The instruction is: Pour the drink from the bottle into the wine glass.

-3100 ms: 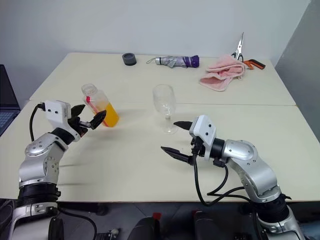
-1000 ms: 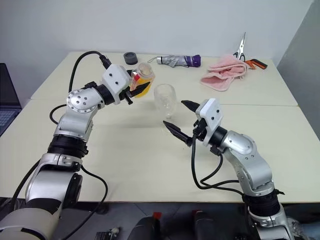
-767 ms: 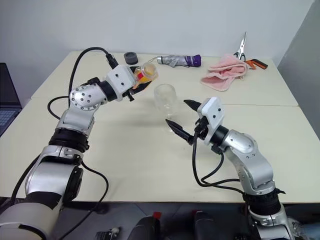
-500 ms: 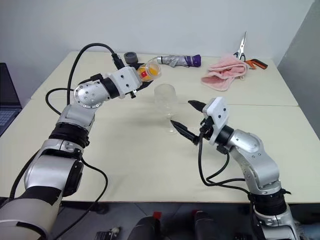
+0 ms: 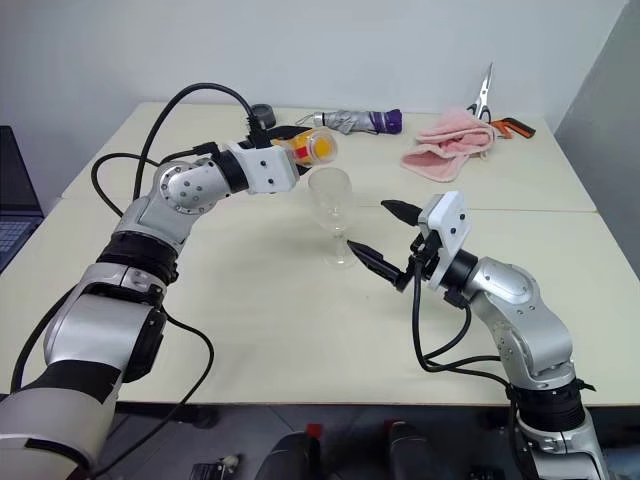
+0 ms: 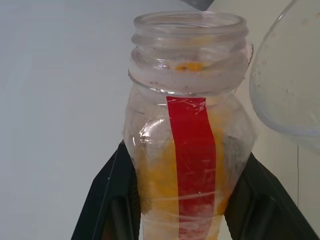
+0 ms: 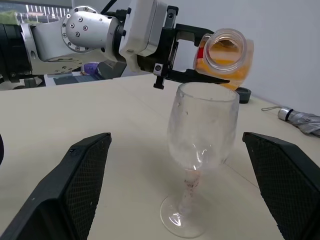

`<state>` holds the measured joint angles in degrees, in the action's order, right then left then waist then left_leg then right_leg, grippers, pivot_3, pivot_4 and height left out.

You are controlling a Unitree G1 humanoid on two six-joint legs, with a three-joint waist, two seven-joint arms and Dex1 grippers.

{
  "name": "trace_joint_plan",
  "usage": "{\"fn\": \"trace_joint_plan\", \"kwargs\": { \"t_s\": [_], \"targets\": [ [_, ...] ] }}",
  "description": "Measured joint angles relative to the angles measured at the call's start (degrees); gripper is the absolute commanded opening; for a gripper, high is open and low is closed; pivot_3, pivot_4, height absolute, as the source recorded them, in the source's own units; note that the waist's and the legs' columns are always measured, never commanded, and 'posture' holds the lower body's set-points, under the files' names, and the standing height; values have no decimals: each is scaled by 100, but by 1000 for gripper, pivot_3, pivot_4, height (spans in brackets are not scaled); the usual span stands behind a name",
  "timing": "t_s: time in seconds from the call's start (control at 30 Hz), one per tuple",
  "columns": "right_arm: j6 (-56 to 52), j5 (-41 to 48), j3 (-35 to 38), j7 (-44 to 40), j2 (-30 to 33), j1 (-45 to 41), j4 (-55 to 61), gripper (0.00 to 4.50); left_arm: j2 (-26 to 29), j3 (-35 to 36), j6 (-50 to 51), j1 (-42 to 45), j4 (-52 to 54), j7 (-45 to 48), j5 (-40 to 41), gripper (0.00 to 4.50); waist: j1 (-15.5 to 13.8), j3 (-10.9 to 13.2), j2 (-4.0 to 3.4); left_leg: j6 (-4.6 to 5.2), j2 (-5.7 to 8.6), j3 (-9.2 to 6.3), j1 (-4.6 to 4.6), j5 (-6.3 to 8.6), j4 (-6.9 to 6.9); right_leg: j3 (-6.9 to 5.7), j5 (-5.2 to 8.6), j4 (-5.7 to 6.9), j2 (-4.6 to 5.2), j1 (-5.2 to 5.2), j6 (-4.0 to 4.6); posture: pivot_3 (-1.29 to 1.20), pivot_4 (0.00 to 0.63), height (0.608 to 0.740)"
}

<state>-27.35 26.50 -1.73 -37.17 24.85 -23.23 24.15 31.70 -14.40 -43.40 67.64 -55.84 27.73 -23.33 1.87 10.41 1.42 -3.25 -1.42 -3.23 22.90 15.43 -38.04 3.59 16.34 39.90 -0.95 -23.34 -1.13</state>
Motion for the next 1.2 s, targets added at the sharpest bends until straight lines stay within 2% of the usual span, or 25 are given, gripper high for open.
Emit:
{"fn": "trace_joint_plan", "kwargs": {
  "t_s": [0.63,1.2],
  "targets": [
    [1,-5,0,60,4,0,0,4500,326,-412,-588,323,-266,-1182,-987,1688,-2,0,0,0,0,0,0,0,0,-1,0,1,1,0,0,0,150,740],
    [0,-5,-2,63,3,-1,0,4500,502,-661,-608,581,-304,-1721,-1511,1688,-2,0,0,-1,0,1,-1,0,0,-1,0,3,1,0,0,0,150,740]
  ]
}}
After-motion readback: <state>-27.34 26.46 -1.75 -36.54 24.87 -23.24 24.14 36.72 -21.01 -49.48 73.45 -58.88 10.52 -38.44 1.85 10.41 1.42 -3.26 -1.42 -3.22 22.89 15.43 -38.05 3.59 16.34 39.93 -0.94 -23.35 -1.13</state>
